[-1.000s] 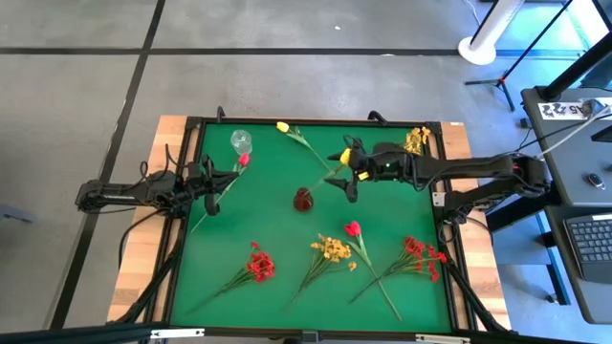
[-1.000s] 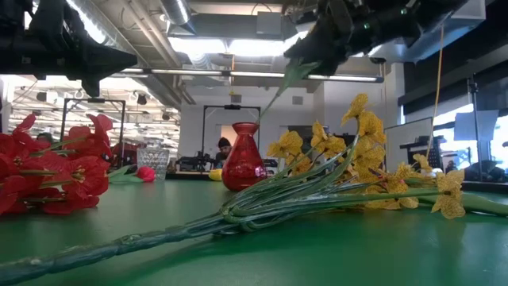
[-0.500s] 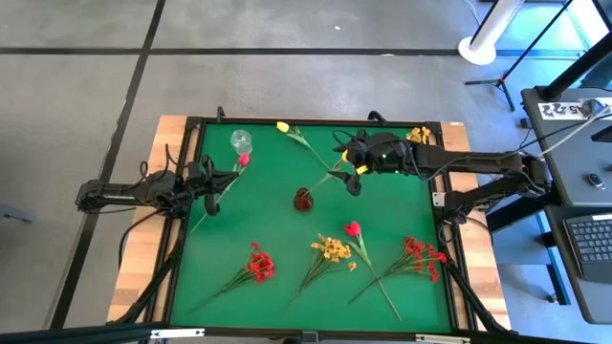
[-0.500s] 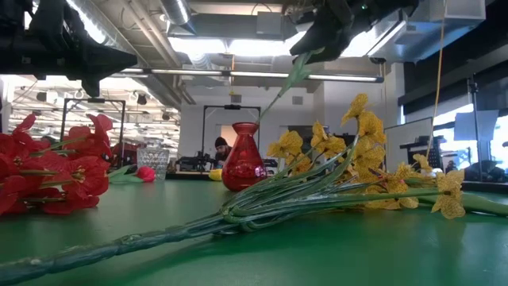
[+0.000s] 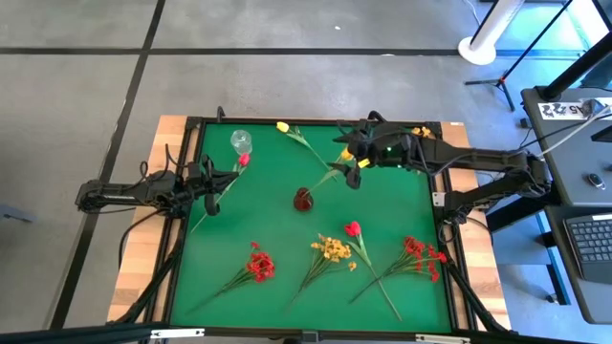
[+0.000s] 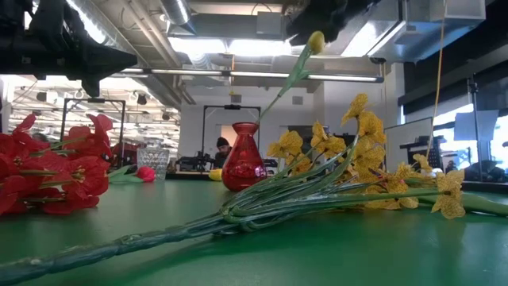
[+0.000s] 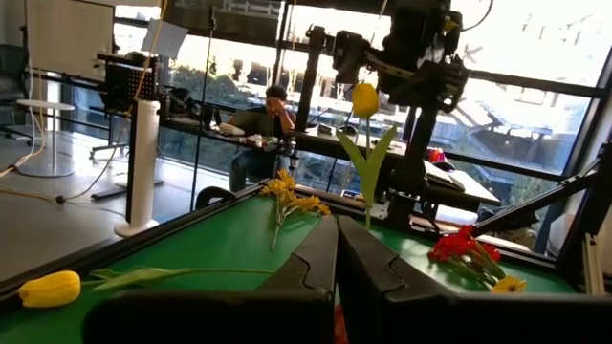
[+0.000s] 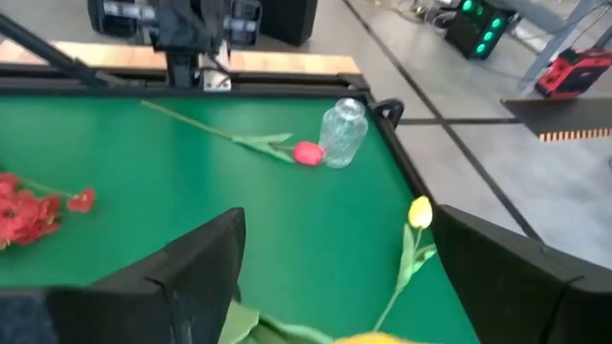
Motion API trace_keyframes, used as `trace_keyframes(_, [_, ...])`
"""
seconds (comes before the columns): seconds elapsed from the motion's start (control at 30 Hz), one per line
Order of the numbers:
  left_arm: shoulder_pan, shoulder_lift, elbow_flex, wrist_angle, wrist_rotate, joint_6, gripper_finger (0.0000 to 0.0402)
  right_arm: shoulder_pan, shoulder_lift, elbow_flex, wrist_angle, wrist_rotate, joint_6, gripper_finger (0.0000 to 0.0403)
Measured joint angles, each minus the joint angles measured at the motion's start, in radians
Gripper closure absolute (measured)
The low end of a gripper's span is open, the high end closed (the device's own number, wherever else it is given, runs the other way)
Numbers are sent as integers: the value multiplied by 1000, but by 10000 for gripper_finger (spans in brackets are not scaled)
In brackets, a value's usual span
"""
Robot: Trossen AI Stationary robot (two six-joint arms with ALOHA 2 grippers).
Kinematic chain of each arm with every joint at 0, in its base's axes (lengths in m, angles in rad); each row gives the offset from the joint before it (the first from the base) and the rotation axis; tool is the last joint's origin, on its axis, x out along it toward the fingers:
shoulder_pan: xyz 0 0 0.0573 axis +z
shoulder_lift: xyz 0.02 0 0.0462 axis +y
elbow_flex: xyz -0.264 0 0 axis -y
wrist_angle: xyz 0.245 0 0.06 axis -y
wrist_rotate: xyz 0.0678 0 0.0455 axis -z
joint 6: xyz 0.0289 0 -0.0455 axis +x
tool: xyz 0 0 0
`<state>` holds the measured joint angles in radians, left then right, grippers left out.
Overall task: Sort flowers into vase by color
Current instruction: Put the top red tulip into the transparent flower vase
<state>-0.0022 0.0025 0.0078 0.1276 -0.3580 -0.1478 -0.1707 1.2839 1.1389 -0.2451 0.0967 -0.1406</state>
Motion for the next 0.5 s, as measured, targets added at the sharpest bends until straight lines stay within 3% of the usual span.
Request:
trace_keyframes(0.37, [0, 0, 0, -1, 0, 0, 401, 0, -159, 55, -115, 35, 31, 71])
trace_keyframes(0.5, [0, 0, 0, 0, 0, 0, 401, 1, -266, -1, -162, 3, 106, 71])
